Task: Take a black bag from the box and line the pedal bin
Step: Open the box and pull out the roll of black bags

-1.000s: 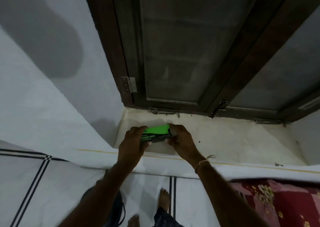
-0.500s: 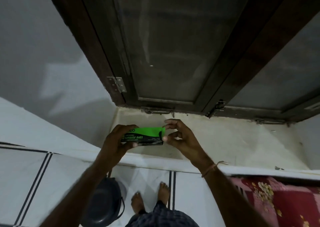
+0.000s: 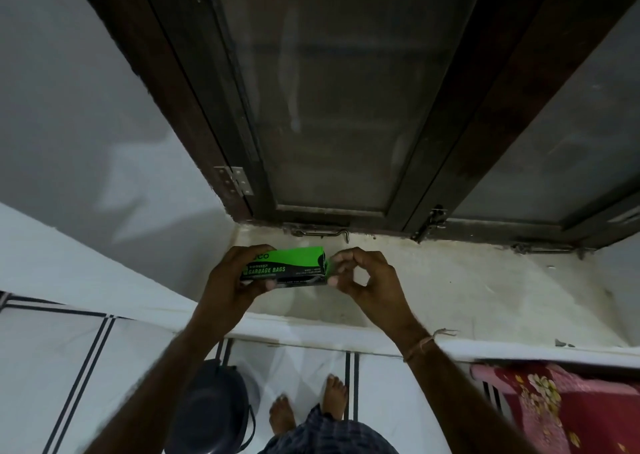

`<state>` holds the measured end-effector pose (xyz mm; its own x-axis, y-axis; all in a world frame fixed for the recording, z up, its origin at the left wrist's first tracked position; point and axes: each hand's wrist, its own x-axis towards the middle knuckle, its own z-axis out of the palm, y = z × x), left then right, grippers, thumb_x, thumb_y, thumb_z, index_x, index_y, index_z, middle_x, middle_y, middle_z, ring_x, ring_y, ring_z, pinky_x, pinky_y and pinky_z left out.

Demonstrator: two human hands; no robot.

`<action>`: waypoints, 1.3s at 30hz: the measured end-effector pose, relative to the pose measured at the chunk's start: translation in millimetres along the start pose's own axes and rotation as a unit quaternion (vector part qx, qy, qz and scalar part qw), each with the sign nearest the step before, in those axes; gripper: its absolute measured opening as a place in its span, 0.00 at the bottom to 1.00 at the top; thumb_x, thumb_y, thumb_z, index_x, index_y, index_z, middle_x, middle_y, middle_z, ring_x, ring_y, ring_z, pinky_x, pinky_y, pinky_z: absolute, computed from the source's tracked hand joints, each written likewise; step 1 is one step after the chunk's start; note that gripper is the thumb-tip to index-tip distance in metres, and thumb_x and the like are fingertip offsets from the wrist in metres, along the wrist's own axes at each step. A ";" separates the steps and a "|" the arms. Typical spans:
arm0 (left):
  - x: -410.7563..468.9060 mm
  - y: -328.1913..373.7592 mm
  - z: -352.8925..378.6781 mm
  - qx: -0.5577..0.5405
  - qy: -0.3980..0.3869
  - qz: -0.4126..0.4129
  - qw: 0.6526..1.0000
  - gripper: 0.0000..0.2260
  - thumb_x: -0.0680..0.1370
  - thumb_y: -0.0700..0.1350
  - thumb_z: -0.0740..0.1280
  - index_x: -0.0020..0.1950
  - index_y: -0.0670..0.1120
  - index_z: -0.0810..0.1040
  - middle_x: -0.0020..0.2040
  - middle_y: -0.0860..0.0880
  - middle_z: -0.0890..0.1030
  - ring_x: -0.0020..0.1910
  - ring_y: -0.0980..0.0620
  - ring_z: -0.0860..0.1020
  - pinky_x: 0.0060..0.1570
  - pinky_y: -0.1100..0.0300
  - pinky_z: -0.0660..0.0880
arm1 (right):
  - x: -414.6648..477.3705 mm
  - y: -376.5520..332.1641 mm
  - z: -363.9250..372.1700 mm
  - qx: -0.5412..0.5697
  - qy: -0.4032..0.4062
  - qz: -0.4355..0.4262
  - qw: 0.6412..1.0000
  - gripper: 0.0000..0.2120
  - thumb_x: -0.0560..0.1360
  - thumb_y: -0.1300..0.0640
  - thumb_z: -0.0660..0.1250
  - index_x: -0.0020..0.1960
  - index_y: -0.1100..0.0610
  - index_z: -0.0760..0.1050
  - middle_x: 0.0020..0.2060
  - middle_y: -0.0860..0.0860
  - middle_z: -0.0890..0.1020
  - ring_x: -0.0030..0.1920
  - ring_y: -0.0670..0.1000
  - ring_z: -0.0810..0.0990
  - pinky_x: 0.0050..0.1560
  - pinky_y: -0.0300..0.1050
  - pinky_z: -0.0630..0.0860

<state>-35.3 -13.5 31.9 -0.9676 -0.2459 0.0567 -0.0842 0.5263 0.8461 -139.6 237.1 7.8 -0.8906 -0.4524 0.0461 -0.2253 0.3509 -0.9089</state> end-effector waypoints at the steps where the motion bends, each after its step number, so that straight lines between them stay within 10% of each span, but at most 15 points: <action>1: 0.7 1.5 -0.5 0.001 0.004 0.003 1.000 0.24 0.73 0.34 0.77 0.65 0.50 0.77 0.59 0.52 0.78 0.56 0.71 0.77 0.51 0.77 0.73 | 0.3 -2.1 1.2 -0.010 0.009 -0.009 1.000 0.16 0.67 0.49 0.79 0.54 0.46 0.83 0.45 0.40 0.86 0.54 0.39 0.77 0.55 0.38 0.71; 12: 3.1 4.3 -11.4 0.017 0.001 0.022 1.000 0.23 0.72 0.48 0.74 0.67 0.53 0.76 0.61 0.57 0.77 0.59 0.66 0.77 0.54 0.73 0.75 | -2.0 -11.4 9.6 -0.024 0.030 -0.005 0.999 0.18 0.66 0.37 0.73 0.55 0.28 0.74 0.54 0.34 0.81 0.62 0.45 0.73 0.61 0.62 0.72; 19: 8.9 5.1 -9.1 0.021 0.020 0.008 1.000 0.23 0.71 0.48 0.74 0.66 0.53 0.76 0.56 0.76 0.74 0.56 0.74 0.75 0.50 0.78 0.73 | -3.0 -15.0 9.3 0.053 0.046 -0.020 0.997 0.08 0.70 0.54 0.79 0.48 0.51 0.84 0.45 0.42 0.84 0.51 0.42 0.79 0.52 0.34 0.72; 26: 14.4 13.9 -10.7 0.050 0.033 0.026 0.998 0.34 0.74 0.43 0.77 0.60 0.82 0.68 0.57 0.63 0.74 0.56 0.76 0.74 0.49 0.79 0.72 | -3.8 -17.9 5.7 0.134 0.007 -0.020 0.991 0.14 0.78 0.58 0.71 0.63 0.55 0.83 0.53 0.49 0.85 0.54 0.49 0.83 0.53 0.42 0.78; 34: 20.5 26.1 -13.2 0.091 0.009 0.056 0.994 0.24 0.73 0.54 0.74 0.68 0.56 0.75 0.59 0.61 0.75 0.58 0.73 0.73 0.52 0.78 0.72 | 0.2 -15.8 3.0 0.218 -0.035 0.036 0.975 0.23 0.80 0.56 0.69 0.74 0.53 0.73 0.56 0.46 0.85 0.61 0.48 0.82 0.65 0.41 0.76; 39: 30.1 56.2 -11.0 0.224 0.001 0.139 0.964 0.25 0.73 0.43 0.78 0.69 0.49 0.78 0.66 0.46 0.77 0.60 0.49 0.79 0.55 0.55 0.81 | 0.1 -12.4 7.0 0.340 -0.073 0.124 0.929 0.23 0.81 0.58 0.67 0.75 0.51 0.71 0.64 0.59 0.79 0.60 0.49 0.79 0.57 0.42 0.78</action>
<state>-66.6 -0.3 86.9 -0.9671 -0.0454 0.2504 0.0842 0.8715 0.4832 -134.1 227.0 16.1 -0.8077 -0.5505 -0.2111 0.3253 -0.1175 -0.9383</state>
